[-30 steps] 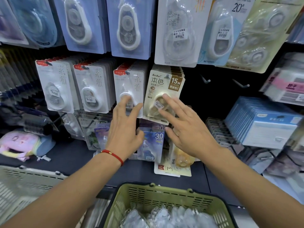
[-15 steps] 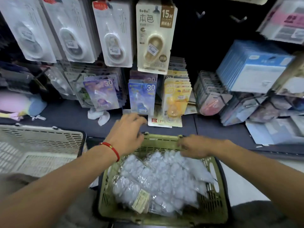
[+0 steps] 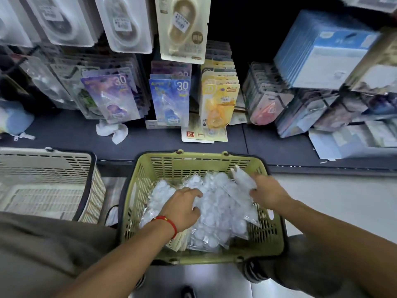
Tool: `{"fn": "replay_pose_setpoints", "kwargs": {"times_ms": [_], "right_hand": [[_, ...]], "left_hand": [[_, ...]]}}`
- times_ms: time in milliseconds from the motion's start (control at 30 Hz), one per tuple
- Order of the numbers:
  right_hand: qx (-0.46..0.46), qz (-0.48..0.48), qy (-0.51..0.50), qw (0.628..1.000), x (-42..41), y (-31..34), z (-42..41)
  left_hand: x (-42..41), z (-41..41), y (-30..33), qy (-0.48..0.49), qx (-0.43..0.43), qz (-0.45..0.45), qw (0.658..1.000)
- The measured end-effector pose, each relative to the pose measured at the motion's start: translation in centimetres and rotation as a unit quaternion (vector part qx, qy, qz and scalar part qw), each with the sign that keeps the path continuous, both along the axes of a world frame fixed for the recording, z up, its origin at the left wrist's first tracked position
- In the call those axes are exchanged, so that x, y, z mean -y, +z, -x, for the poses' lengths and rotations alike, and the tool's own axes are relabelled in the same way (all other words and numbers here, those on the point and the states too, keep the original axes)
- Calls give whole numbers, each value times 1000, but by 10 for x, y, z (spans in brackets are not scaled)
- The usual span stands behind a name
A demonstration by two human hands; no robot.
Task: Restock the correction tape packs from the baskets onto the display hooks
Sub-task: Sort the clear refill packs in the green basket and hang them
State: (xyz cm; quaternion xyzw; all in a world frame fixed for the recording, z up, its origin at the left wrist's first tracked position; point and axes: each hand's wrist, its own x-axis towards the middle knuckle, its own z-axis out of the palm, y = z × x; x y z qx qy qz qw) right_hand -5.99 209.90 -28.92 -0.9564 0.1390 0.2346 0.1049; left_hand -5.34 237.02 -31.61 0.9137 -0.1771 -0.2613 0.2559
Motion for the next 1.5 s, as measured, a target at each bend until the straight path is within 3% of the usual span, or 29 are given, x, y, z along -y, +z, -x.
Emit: {"fn": "replay_pose_setpoints", "kwargs": {"times_ms": [100, 167, 233, 300, 367, 400, 467, 533, 600, 633, 700, 767, 833, 967, 1133, 1233, 1333, 1367, 1433, 1500], "right_hand": [[73, -128, -131, 980, 18, 24, 0], [102, -269, -244, 926, 20, 36, 3], [104, -401, -287, 864, 15, 44, 5], [87, -517, -282, 804, 1, 49, 8], [63, -602, -261, 752, -18, 47, 9], [50, -619, -240, 746, -27, 42, 10], [34, -578, -194, 792, -38, 29, 5], [69, -482, -182, 854, -39, 14, -3], [135, -311, -138, 931, -26, -2, -10], [130, -217, -85, 964, -19, -8, -11], [31, -116, 8, 993, -12, -23, -5], [-52, -83, 70, 993, -10, -41, 5], [-26, -69, 79, 994, -5, -49, 7], [35, -130, 12, 991, 21, -39, 1], [-43, -123, 54, 990, 14, -49, 12], [-7, -81, 92, 992, 9, -53, 14], [72, -170, 3, 983, 20, -38, 8], [107, -227, -81, 965, 25, -31, 4], [132, -362, -253, 888, 27, -17, -3], [103, -482, -315, 811, 18, -2, -7]], "left_hand": [[10, -9, 12, 75, -16, 84, 994], [18, -11, 18, 115, -36, 141, 983], [26, -11, 25, 164, -85, 203, 962], [34, -8, 32, 219, -185, 277, 917], [41, -5, 37, 266, -300, 372, 837], [42, -4, 39, 296, -332, 420, 791], [36, -7, 40, 359, -331, 469, 736], [24, -11, 37, 390, -300, 451, 745], [9, -15, 33, 406, -285, 432, 753], [2, -16, 31, 415, -289, 431, 747], [-9, -18, 27, 431, -308, 429, 732], [-15, -17, 23, 436, -325, 430, 721], [-17, -18, 18, 430, -330, 431, 721], [-14, -21, 14, 433, -333, 418, 726], [-5, -20, 12, 437, -339, 422, 718], [-4, -17, 9, 433, -334, 425, 721], [-5, -17, 9, 438, -325, 426, 722], [-5, -18, 9, 443, -322, 425, 721], [-4, -19, 6, 458, -318, 419, 716], [0, -18, 6, 473, -320, 422, 705]]}}
